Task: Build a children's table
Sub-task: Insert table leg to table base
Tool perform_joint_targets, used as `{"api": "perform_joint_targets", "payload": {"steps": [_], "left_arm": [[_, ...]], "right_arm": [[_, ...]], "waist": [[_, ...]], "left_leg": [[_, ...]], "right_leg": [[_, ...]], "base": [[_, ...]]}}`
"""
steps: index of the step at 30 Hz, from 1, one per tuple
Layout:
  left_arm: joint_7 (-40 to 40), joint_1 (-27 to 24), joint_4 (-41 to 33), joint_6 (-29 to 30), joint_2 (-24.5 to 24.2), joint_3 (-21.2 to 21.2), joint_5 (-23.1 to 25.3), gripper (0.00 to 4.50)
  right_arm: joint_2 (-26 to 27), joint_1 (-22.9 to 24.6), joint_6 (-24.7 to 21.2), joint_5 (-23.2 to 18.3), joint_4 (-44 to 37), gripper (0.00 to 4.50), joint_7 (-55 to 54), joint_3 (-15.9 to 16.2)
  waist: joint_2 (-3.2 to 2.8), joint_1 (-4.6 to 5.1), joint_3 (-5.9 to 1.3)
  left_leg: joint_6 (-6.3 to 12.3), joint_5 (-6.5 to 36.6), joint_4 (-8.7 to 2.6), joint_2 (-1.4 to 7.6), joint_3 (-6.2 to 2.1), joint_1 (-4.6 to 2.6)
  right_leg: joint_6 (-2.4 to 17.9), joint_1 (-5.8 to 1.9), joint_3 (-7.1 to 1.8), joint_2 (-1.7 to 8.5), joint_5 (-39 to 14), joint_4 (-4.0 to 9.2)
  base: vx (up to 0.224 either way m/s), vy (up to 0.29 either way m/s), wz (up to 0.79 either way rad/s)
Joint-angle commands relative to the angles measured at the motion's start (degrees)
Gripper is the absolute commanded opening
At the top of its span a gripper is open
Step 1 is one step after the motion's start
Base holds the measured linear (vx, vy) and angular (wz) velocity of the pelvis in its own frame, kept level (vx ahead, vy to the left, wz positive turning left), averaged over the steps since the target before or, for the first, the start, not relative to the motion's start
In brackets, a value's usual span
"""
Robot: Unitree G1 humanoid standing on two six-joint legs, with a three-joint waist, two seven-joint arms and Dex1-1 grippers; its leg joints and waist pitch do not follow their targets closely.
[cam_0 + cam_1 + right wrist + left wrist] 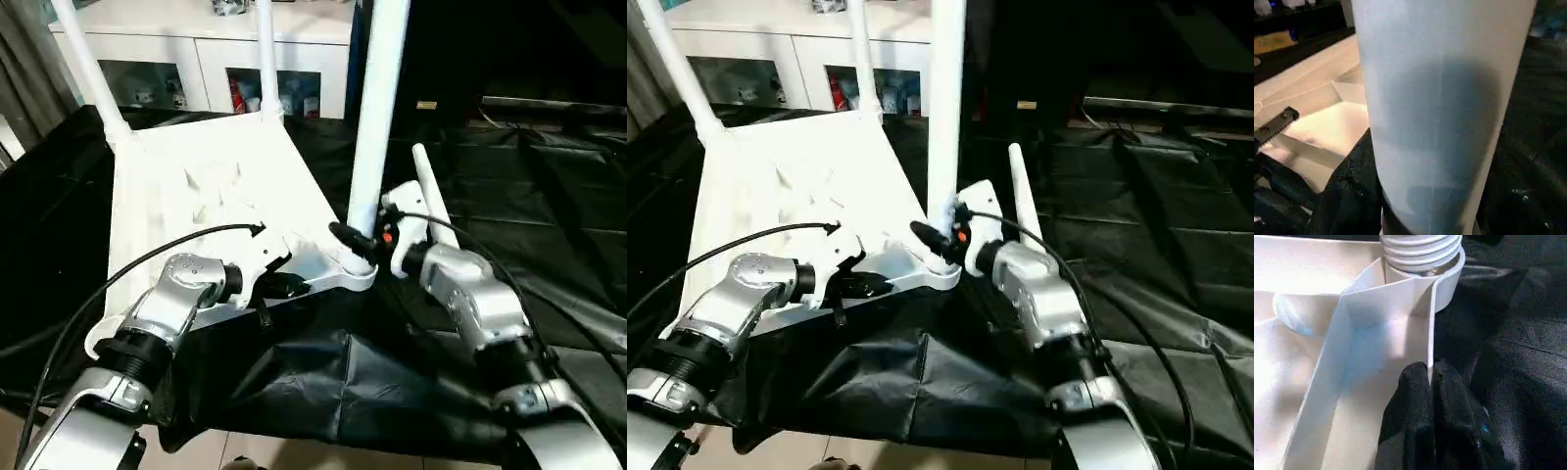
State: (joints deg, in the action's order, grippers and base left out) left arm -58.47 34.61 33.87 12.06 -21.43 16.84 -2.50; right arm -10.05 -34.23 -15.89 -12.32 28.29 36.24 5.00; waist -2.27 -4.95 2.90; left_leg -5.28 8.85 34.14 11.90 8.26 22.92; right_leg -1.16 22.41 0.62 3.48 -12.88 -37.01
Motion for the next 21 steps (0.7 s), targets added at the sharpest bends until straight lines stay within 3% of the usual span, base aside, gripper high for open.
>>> {"api": "perform_joint_targets", "payload": {"steps": [1, 5, 13, 21], "left_arm": [[0.1, -0.2, 2.2, 1.2, -1.3, 0.6, 1.5, 0.00], [0.1, 0.6, 2.9, 0.5, -1.1, -0.2, 1.3, 0.00], [-1.5, 0.6, 3.1, -0.6, -0.3, -0.7, 0.2, 0.00], [-2.8, -0.2, 2.1, -0.4, -0.6, -0.2, 0.1, 0.00]], "right_arm": [[-0.4, -1.3, -0.9, 1.3, 1.7, 1.93, -0.2, 0.8], [-0.5, -2.3, -2.7, 1.9, 3.4, 1.93, 0.3, 1.3], [-1.1, -3.8, -6.7, 1.7, 5.2, 1.93, 1.9, 1.4], [0.0, -4.9, -8.6, 0.0, 8.2, 1.93, 1.0, -1.1]], "waist": [[-0.01, -0.16, -3.87], [0.07, 0.05, -3.72], [0.14, -0.01, -3.79], [0.06, 0.04, -3.74]], "left_leg": [[-1.81, 13.5, -4.25, 0.17, 0.70, -1.36], [-1.80, 14.6, -4.35, 0.21, 0.73, -1.46], [-1.70, 14.1, -4.31, 0.28, 0.78, -1.50], [-1.91, 14.6, -4.42, 0.35, 0.77, -1.51]], "right_leg": [[13.1, -2.28, -1.11, 2.98, -2.2, 4.51], [13.3, -2.17, -1.18, 2.99, -4.2, 4.72], [13.5, -2.15, -1.19, 3.06, -3.6, 4.66], [13.6, -2.10, -1.19, 3.07, -3.7, 4.66]], "base": [[0.000, 0.000, 0.00], [0.000, 0.000, 0.00], [0.000, 0.000, 0.00], [0.000, 0.000, 0.00]]}}
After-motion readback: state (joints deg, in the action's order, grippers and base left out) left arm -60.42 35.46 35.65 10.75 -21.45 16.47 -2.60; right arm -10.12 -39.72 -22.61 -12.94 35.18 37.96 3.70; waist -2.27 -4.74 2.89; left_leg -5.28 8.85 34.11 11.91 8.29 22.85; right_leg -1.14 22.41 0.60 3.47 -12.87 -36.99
